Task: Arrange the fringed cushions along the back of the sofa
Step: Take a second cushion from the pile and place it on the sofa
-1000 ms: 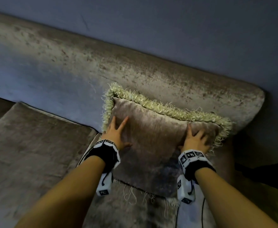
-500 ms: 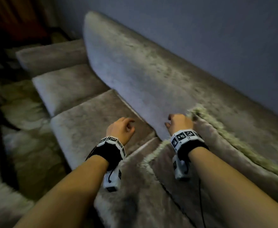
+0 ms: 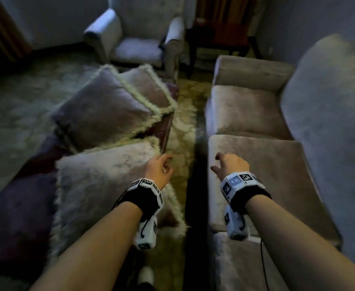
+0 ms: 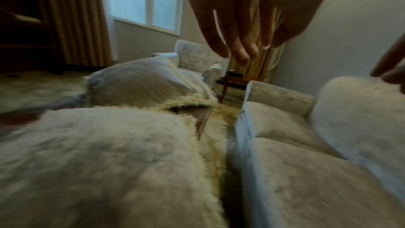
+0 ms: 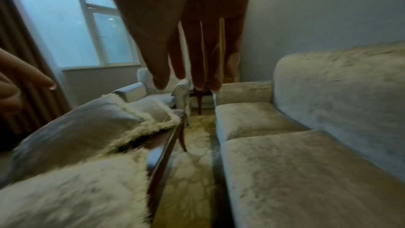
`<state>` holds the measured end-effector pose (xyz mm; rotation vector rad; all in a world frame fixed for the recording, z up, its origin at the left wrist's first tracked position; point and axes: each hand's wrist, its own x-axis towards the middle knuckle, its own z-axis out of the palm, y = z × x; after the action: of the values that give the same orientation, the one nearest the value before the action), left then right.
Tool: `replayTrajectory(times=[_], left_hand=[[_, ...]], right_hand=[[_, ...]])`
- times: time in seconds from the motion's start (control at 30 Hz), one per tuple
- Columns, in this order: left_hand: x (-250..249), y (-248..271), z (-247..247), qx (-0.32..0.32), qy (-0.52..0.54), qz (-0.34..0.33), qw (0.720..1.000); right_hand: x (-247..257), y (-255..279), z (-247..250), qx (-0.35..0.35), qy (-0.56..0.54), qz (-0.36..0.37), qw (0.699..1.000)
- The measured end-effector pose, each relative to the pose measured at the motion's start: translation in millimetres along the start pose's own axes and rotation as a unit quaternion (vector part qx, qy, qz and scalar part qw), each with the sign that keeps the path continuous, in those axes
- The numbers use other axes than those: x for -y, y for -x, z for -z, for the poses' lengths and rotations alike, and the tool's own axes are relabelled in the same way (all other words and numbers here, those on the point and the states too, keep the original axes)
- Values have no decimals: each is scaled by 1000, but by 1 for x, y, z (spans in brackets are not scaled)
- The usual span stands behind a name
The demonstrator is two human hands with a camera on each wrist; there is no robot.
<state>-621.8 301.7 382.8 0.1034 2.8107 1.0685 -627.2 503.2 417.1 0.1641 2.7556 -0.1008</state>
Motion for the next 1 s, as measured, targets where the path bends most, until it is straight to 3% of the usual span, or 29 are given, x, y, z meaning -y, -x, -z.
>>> replayTrajectory(times=[0.2,0.37,0.5,0.67,1.0], left_hand=[[135,-9,56,-20,7,104,994],[240,-23,66,4,-54,188,981],[306,-34,53,3,-53,274,960],[364,-47,27,76,-80,349,931],[407,-67,-19,91,-100,363,922]], right_hand=[[136,-63,-51,95,-21,89,991],[201,-107,-120,167,-30,115,979],[222,-146,-172,190,-7,111,975],[228,-188,-218,205,-2,52,977],[208,-238,-256,232,-31,14,972]])
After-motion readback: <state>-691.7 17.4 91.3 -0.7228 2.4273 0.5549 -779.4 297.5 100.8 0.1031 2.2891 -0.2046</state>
